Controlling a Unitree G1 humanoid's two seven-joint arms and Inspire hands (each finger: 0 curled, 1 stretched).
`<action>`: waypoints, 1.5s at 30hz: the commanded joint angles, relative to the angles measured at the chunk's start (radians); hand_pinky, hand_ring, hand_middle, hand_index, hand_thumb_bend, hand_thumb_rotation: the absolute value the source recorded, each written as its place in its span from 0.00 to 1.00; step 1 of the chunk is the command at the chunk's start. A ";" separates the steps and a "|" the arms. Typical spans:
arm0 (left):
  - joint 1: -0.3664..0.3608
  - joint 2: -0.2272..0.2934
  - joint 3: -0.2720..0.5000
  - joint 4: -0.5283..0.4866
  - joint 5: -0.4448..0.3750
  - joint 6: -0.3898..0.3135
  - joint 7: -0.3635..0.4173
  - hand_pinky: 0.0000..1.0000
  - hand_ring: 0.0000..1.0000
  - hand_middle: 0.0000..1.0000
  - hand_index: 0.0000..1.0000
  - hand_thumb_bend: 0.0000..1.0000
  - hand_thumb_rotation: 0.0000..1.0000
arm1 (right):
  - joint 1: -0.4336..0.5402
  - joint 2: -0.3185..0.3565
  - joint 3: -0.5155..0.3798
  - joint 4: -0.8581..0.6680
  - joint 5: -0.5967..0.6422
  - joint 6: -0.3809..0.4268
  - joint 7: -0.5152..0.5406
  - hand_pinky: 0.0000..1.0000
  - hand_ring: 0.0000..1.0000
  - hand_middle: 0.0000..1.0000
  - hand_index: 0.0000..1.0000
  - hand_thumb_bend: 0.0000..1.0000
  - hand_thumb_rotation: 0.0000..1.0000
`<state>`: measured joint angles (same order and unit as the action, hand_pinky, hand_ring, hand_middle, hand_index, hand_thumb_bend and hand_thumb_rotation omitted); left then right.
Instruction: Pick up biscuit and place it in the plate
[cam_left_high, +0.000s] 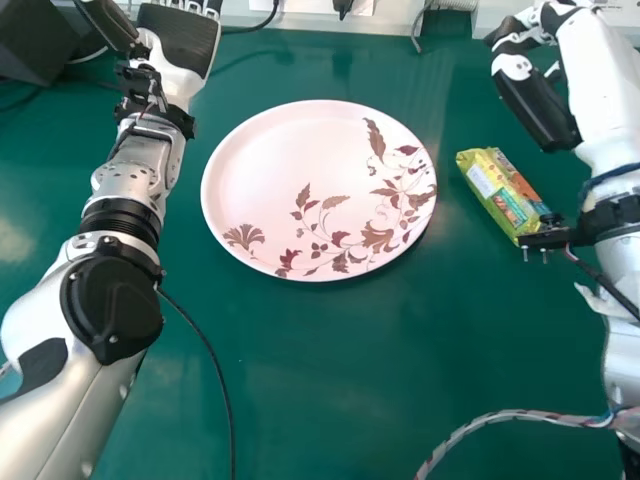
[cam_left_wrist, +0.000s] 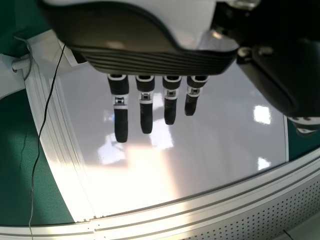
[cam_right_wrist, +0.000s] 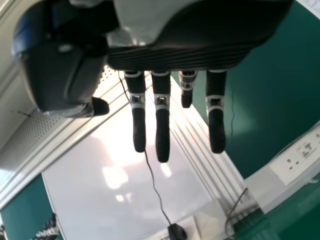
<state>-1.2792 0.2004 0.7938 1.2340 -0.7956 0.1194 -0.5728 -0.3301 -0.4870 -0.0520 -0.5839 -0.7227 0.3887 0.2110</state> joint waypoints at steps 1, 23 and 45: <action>-0.013 0.003 -0.009 0.007 0.006 -0.004 -0.005 0.73 0.89 0.95 1.00 1.00 0.93 | 0.010 -0.008 0.014 -0.026 -0.041 0.014 0.017 0.34 0.51 0.58 0.62 0.39 0.46; -0.004 -0.001 -0.025 0.011 0.027 -0.037 -0.089 0.85 0.92 0.97 1.00 1.00 0.73 | -0.011 0.023 0.070 -0.078 -0.330 0.088 0.223 0.66 0.84 0.95 0.90 0.70 0.65; -0.004 -0.008 -0.023 0.014 0.030 -0.071 -0.146 0.84 0.90 0.99 1.00 1.00 0.67 | -0.038 0.086 0.078 -0.078 -0.537 0.103 0.400 0.69 0.89 1.00 1.00 0.94 0.74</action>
<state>-1.2790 0.1963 0.7736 1.2412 -0.7642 0.0537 -0.6982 -0.3664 -0.4124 0.0219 -0.6528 -1.2428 0.4906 0.5994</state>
